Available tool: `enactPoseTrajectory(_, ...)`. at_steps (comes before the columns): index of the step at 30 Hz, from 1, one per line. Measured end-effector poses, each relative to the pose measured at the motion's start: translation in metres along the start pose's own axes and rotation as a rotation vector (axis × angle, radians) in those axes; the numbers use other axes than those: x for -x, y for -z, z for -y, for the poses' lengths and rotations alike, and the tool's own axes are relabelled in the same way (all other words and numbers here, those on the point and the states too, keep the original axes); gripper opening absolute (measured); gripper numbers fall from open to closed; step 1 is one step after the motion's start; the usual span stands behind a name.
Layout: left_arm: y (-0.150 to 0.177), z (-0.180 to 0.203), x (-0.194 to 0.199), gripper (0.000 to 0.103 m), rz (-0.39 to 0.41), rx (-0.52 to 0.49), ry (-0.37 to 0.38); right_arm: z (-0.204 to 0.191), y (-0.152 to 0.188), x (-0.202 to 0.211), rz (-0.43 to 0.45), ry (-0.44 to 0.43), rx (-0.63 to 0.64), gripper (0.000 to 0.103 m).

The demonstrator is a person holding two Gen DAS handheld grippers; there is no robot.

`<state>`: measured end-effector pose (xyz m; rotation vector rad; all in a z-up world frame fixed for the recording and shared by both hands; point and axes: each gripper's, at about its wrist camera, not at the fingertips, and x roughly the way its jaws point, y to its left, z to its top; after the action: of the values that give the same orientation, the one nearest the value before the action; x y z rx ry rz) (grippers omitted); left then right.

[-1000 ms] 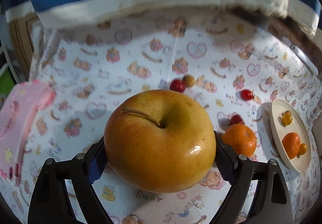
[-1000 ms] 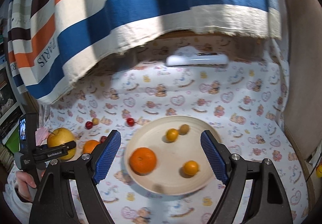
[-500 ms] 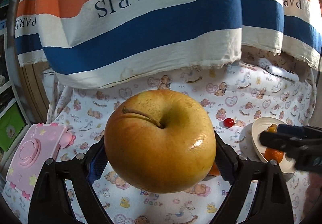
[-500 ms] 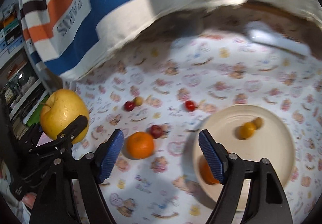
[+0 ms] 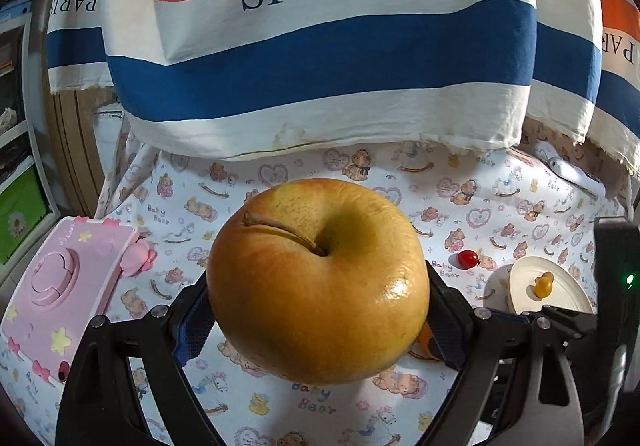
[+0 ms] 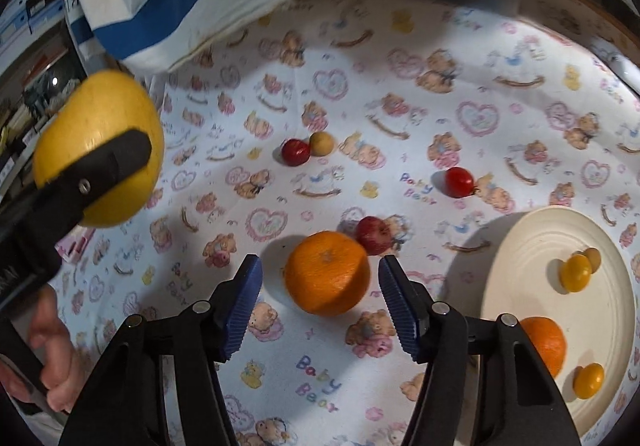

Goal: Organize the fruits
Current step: 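Grasp the tangerine on the cloth with the right tool while the left tool holds the pomelo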

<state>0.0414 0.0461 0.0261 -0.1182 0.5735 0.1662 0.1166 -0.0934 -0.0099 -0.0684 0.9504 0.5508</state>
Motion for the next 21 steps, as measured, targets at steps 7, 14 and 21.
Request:
enactPoseTrajectory(7,0.001,0.000,-0.003,0.089,-0.017,-0.001,-0.008,-0.002,-0.001,-0.009,0.000,0.038,0.015,0.060)
enactPoseTrajectory(14,0.002,0.001,-0.006,0.089,-0.028,-0.004,-0.015,0.002,0.002,-0.023,-0.012,0.072,-0.001,0.052)
enactPoseTrajectory(21,0.002,0.001,-0.008,0.089,-0.038,0.000,-0.004,-0.002,0.010,-0.011,0.012,0.082,0.011,0.051)
